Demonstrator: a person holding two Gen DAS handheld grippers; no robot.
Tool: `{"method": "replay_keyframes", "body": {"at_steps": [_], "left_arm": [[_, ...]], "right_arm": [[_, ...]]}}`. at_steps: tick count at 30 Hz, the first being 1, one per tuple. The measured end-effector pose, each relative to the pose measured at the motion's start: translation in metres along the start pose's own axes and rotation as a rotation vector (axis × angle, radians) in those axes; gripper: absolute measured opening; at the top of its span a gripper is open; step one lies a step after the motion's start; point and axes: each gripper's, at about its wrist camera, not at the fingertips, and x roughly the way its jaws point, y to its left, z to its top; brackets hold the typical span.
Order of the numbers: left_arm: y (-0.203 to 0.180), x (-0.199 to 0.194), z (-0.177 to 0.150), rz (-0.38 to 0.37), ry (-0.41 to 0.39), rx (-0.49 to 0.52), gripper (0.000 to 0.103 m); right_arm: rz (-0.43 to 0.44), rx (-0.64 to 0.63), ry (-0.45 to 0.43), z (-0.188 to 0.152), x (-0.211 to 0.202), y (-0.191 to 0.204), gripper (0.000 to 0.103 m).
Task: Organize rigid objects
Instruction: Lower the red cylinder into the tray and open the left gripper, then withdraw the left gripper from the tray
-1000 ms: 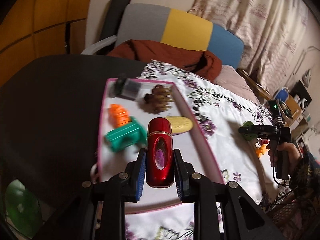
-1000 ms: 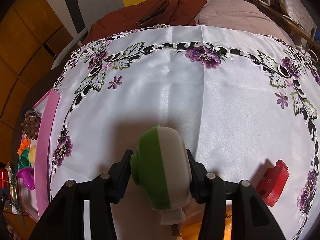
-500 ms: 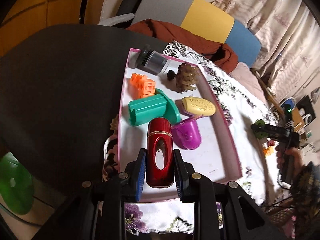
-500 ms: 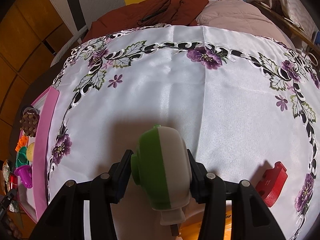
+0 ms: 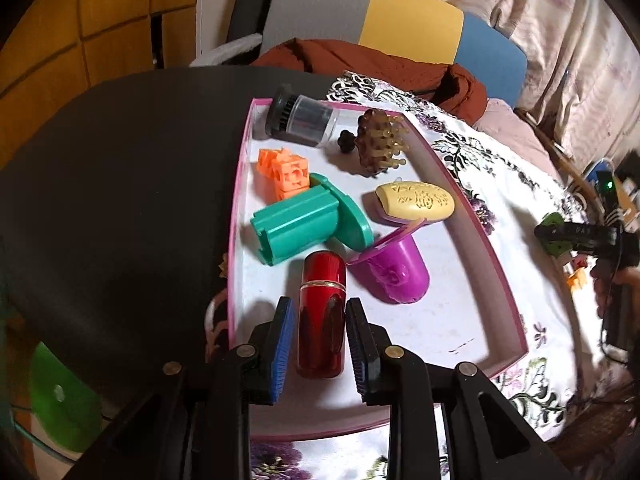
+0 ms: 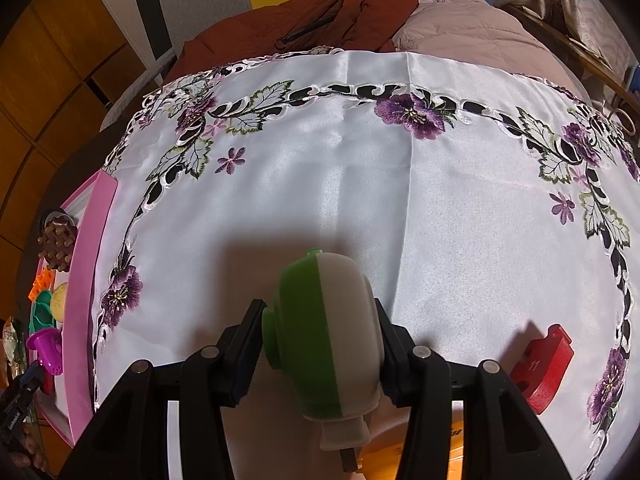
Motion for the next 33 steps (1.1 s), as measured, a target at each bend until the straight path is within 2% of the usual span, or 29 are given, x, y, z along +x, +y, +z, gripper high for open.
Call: {"method": "replay_keyframes", "body": {"at_steps": [3, 7, 12, 16, 19, 24, 30, 33], "left_arm": [[-0.002, -0.003, -0.001, 0.040, -0.019, 0.022, 0.027], [-0.002, -0.008, 0.000, 0.052, -0.037, 0.029, 0.029], [-0.002, -0.018, 0.004, 0.046, -0.060, 0.016, 0.032], [-0.002, -0.025, 0.008, 0.036, -0.075, 0.003, 0.035], [-0.003, -0.027, 0.008, 0.034, -0.078, 0.000, 0.035], [-0.005, -0.029, 0.007, 0.030, -0.077, -0.003, 0.035], [-0.005, -0.032, 0.008, 0.042, -0.083, -0.010, 0.037], [-0.004, -0.032, 0.007, 0.056, -0.084, -0.014, 0.037]], "right_arm": [[0.007, 0.010, 0.001, 0.001, -0.001, -0.001, 0.050], [0.036, 0.049, 0.012, 0.002, -0.003, -0.007, 0.050], [0.117, 0.149, 0.014, 0.002, -0.009, -0.023, 0.050], [0.127, 0.182, -0.023, 0.004, -0.016, -0.028, 0.050], [0.115, 0.178, -0.037, 0.004, -0.019, -0.029, 0.050], [0.111, 0.172, -0.014, 0.005, -0.016, -0.027, 0.050], [0.076, 0.108, 0.020, 0.004, -0.009, -0.015, 0.050], [0.022, 0.056, 0.032, 0.002, -0.005, -0.008, 0.044]]}}
